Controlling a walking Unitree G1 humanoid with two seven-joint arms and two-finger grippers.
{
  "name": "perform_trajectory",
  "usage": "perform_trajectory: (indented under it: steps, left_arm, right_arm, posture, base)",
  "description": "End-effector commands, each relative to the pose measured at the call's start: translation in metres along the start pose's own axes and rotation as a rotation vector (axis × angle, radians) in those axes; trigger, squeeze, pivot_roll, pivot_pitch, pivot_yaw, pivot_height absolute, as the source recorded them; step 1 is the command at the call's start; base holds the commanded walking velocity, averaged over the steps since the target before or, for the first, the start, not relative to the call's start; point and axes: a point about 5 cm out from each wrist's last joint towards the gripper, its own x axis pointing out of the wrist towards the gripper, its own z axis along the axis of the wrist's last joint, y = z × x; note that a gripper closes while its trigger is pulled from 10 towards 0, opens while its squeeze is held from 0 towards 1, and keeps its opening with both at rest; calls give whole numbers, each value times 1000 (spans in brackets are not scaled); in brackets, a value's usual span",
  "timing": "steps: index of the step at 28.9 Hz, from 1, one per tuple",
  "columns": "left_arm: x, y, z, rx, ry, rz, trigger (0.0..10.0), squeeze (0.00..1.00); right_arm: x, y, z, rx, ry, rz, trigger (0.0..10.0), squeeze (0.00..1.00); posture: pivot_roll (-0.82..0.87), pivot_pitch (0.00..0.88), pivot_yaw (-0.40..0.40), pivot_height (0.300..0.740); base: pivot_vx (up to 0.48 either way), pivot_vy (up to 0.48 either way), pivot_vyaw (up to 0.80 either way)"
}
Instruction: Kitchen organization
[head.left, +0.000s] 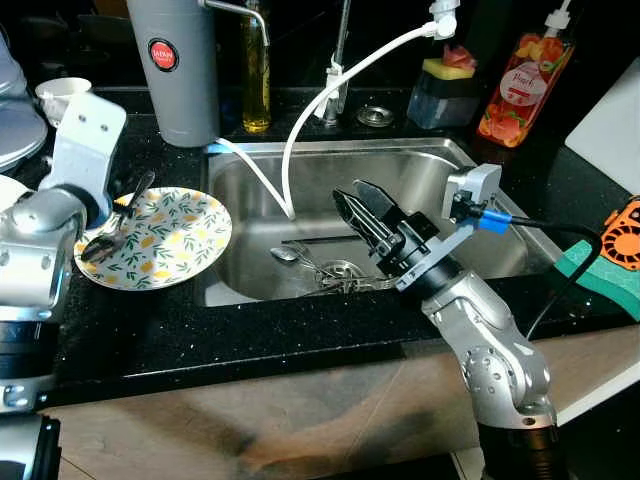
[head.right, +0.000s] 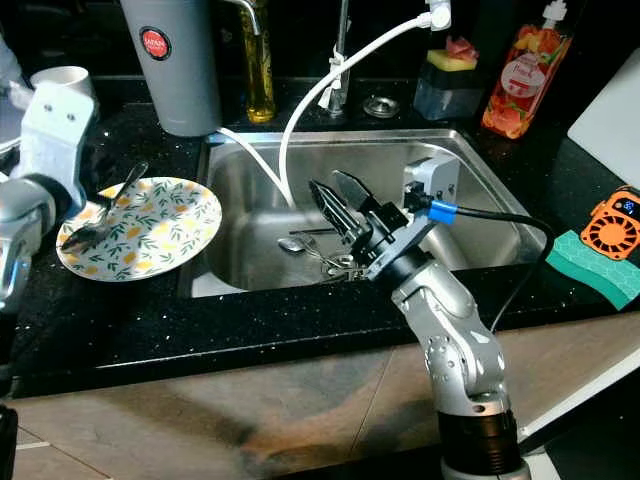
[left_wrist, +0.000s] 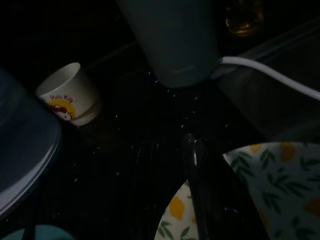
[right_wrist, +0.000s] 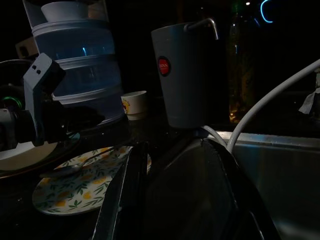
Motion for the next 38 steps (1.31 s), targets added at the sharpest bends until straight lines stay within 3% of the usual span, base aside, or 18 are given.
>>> perform_trajectory:
  steps: [1,4,7,10,14,21,22,23,27,29,31,33,36,38]
  left_arm:
    - [1,-1,-5,-25,43,-24,10000,0]
    - [3,-3,-15,-118,112,-60,10000,0]
    - [3,-4,-22,-155,145,-69,10000,0]
    - [3,-6,-41,-243,220,-86,10000,0]
    - [3,-9,-52,-290,264,-79,10000,0]
    - [2,-24,-86,-419,389,-137,10000,0]
    - [1,-26,-92,-411,411,-126,4588,0]
    - [1,-26,-95,-400,424,-115,235,0]
    - [2,-26,-94,-342,414,-79,0,0]
    - [4,-23,-89,-266,390,-39,0,0]
    - [8,-22,-73,-168,314,10,0,0]
    - [12,-23,-57,-124,242,29,0,0]
    - [16,-27,-41,-148,163,17,0,0]
    - [21,-47,7,-278,-77,-91,0,0]
  right_arm:
    - [-1,-1,-1,0,9,-5,10000,0]
    - [-1,-1,-2,0,8,-6,10000,0]
    - [-1,-1,-2,-1,7,-7,10000,0]
    - [-2,-1,-2,-3,8,-10,10000,0]
    - [-2,-1,-1,-3,10,-7,10000,0]
    - [0,0,-2,-3,13,-3,10000,0]
    - [0,-1,-2,-3,13,-3,10000,0]
    - [0,-1,-2,-3,12,-3,10000,0]
    - [-1,-2,0,-5,10,-8,10000,0]
    - [-1,-3,0,-7,10,-11,10000,0]
    - [-1,-3,0,-8,10,-13,10000,0]
    - [-1,-4,1,-9,9,-14,10000,0]
    - [-1,-4,1,-9,8,-16,10000,0]
    - [-1,-4,1,-8,6,-17,10000,0]
  posture:
    - [121,36,-33,740]
    - [118,31,-29,740]
    - [115,30,-27,740]
    - [114,30,-30,740]
    - [114,33,-33,740]
    - [117,39,-37,740]
    - [114,41,-38,740]
    - [114,41,-38,740]
    - [108,43,-40,740]
    - [105,42,-41,740]
    - [101,41,-41,740]
    - [100,39,-40,740]
    - [99,38,-41,740]
    - [101,39,-43,740]
  base:
    - [0,0,0]
    - [0,0,0]
    - [0,0,0]
    - [0,0,0]
    - [0,0,0]
    - [0,0,0]
    - [0,0,0]
    - [0,0,0]
    - [0,0,0]
    - [0,0,0]
    - [0,0,0]
    - [0,0,0]
    - [0,0,0]
    - [0,0,0]
